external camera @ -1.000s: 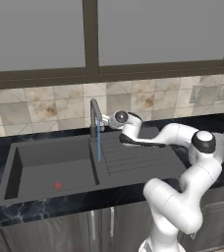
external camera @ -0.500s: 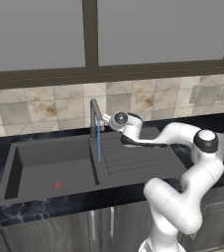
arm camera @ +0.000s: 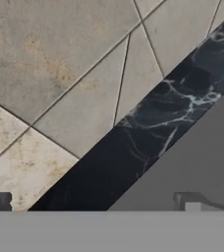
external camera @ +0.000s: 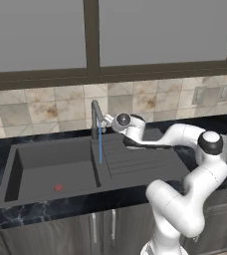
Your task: Turn on the sink faucet and place the jug under the water for a few seconds to fill it up.
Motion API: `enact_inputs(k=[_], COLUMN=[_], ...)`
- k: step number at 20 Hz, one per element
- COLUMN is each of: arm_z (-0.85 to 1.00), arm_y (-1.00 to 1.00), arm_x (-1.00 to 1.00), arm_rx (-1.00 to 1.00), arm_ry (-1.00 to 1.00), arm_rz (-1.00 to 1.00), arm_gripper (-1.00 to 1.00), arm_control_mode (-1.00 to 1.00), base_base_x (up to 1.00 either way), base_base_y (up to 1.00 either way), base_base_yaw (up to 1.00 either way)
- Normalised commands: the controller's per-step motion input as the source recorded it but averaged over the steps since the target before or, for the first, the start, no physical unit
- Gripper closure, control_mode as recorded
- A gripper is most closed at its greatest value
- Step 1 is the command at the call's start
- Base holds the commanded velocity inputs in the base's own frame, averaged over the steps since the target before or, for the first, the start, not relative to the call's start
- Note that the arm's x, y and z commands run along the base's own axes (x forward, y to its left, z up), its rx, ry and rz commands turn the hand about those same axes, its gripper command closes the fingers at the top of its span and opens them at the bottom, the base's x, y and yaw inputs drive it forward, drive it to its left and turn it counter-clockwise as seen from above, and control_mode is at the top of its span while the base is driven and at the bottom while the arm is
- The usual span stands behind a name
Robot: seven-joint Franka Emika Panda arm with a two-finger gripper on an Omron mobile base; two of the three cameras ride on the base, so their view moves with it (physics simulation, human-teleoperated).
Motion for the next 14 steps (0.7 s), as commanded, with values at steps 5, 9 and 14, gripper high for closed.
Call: enact_inputs(k=[5, 9, 14], arm_z=[0.9, 1.0, 1.0], arm_y=[-0.52, -0.47, -0.48], arm_x=[-0.01, 0.0, 0.0], arm_rx=[0.1, 0.07, 0.04], arm_ry=[0.04, 0.01, 0.03], arm_rz=[0.02, 0.0, 0.0], arm_gripper=[-1.0, -1.0, -1.0], arm_control_mode=[-1.0, -1.0, -1.0], base_base_x=[0.0, 0.0, 0.0], base_base_y=[0.0, 0.0, 0.0], base_base_yaw=[0.0, 0.0, 0.0])
